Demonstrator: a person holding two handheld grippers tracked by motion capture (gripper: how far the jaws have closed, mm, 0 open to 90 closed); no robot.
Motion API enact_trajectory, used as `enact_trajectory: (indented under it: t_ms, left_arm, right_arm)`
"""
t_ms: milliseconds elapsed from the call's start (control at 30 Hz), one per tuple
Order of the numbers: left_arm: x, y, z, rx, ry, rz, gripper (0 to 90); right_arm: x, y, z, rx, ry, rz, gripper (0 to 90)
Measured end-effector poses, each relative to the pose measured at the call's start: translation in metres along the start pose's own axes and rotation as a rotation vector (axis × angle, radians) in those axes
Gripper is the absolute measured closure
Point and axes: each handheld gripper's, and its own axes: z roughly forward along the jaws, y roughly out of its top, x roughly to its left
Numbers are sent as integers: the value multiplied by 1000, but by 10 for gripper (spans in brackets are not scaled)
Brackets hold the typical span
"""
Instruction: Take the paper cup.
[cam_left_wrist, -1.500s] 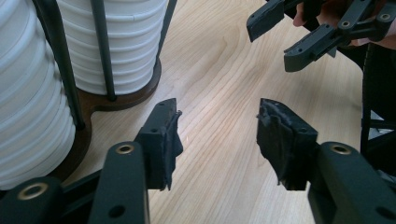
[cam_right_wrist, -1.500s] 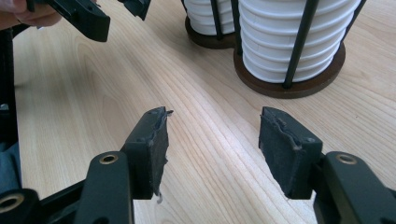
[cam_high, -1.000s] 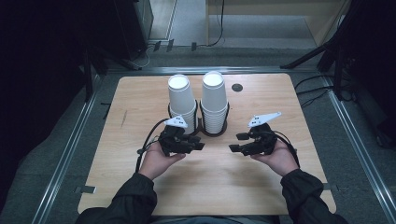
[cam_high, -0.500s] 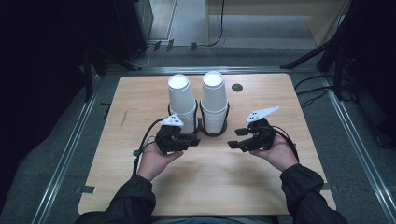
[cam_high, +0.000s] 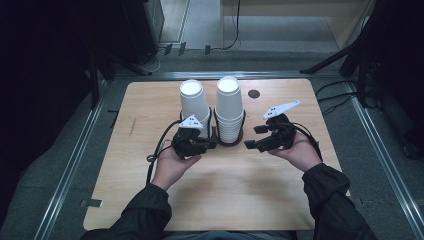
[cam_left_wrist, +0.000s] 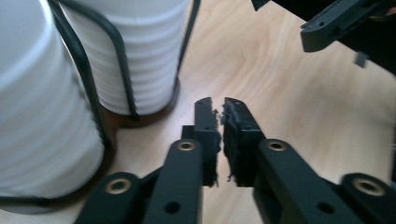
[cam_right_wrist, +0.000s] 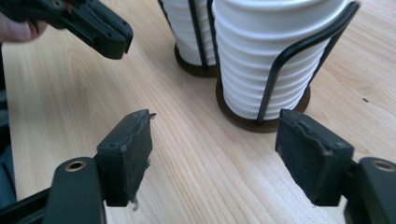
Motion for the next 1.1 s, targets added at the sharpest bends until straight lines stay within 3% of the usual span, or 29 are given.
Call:
enact_trajectory:
  t_ms: [100, 267, 300, 400, 433, 567, 700, 867, 1000, 1100]
  left_arm:
    - [-1, 9, 3, -29, 25, -30, 885]
    - [-5, 19, 9, -34, 83, -31, 898]
    - [-11, 22, 11, -56, 142, 22, 899]
    - [-13, 25, 16, -52, 125, 6, 900]
    - [-11, 26, 20, -38, 116, -16, 900]
    - [-7, 27, 26, -41, 116, -57, 900]
    - [-4, 31, 29, -47, 132, -75, 900]
    - [-4, 34, 33, -36, 143, -62, 900]
    - [1, 36, 38, -29, 136, -102, 900]
    - [0, 38, 39, -39, 168, -101, 900]
  right_arm:
    - [-3, 6, -4, -20, 0, 9, 268]
    - [-5, 18, -8, -36, -9, 7, 250]
    - [-6, 25, -9, -44, -6, 12, 258]
    - [-7, 32, -12, -54, -4, -15, 286]
    - [-9, 39, -14, -72, 15, -16, 281]
    - [-12, 52, -15, -68, -3, -27, 257]
    - [-15, 64, -14, -67, -1, -23, 229]
    - [-20, 73, -11, -52, 7, -26, 229]
    - [-24, 81, -9, -43, -6, -36, 196]
    - [-26, 91, -8, -51, -11, -36, 156]
